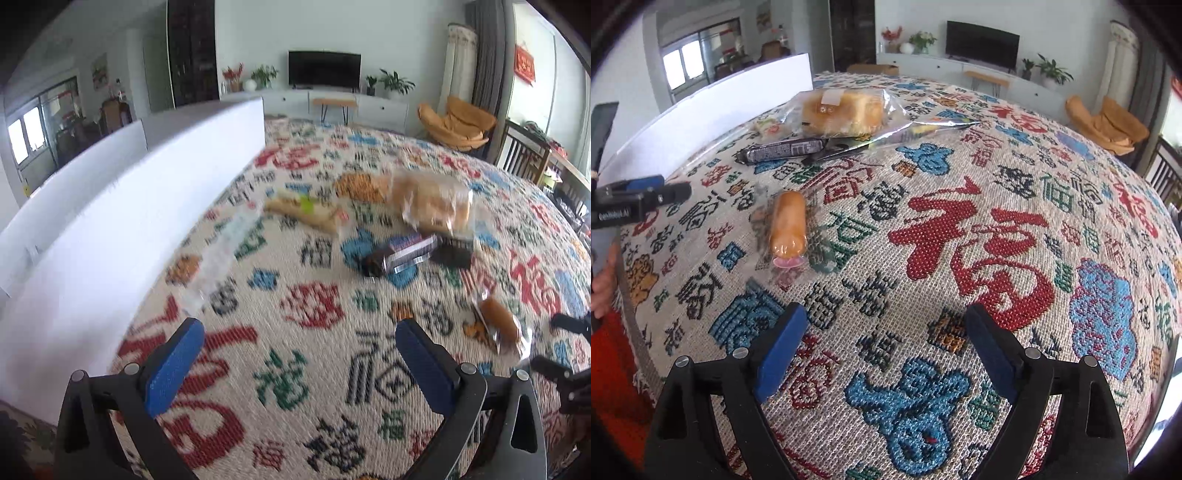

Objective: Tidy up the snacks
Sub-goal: 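Move the left tool to the clear ice-pop tube and grasp it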

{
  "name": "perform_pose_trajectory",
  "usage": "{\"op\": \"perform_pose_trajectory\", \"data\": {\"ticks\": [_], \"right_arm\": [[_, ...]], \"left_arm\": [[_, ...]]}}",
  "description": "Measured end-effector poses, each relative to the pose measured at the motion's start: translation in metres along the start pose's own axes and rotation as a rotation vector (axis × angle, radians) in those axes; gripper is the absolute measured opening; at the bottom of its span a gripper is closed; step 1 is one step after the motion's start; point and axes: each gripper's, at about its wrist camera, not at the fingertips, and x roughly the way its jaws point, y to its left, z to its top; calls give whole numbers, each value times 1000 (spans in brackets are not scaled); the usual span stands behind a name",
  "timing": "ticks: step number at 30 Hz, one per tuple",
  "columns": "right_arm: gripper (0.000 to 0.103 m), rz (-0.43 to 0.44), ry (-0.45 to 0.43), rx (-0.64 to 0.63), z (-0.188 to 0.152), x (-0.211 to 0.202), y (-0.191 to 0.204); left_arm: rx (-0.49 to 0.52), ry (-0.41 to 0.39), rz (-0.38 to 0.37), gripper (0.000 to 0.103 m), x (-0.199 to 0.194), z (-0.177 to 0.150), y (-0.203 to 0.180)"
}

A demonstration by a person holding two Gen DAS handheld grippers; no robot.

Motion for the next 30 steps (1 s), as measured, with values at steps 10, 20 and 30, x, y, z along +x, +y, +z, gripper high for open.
{"op": "perform_pose_trajectory", "data": {"ticks": [10,20,30], "right_arm": [[90,1,0,0,0,0,-1],[90,0,-1,0,0,-1,-1],[90,-1,-2,-1,-1,-1,0]], "left_arm": [[-115,222,-6,59,92,70,50],[-176,235,-10,18,84,41,69],[-215,230,-245,46,29,-14,53]]}}
